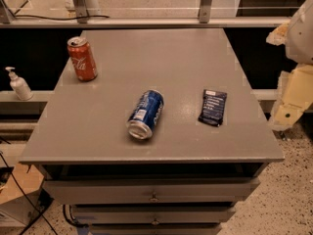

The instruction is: Pick coke can

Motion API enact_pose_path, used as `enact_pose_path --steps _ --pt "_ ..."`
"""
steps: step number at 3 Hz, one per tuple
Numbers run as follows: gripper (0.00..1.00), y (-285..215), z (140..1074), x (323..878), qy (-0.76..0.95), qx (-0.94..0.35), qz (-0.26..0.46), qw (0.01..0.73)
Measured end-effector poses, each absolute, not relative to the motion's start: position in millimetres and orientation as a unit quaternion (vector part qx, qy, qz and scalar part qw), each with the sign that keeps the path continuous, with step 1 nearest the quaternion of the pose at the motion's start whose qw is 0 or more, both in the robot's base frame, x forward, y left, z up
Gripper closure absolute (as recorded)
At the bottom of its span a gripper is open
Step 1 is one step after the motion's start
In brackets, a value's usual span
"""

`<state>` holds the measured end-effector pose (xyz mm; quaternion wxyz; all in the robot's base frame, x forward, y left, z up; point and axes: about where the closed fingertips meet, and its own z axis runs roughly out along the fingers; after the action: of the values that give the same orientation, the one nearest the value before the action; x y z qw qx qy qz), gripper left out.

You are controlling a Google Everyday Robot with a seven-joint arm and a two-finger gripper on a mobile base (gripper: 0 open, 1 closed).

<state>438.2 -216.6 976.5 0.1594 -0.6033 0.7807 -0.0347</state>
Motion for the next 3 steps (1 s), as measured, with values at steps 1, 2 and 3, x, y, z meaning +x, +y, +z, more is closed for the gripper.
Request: enact_pose_path --steps 1,2,3 --pt "0.00 -216.6 976.5 438.2 0.781 -0.603 -0.035 0.159" --pt "0.00 -214.7 978.8 438.8 0.777 -0.605 -0.032 0.169" --pt "0.00 -200.1 977.1 444.8 0.764 -0.610 0.006 0.210"
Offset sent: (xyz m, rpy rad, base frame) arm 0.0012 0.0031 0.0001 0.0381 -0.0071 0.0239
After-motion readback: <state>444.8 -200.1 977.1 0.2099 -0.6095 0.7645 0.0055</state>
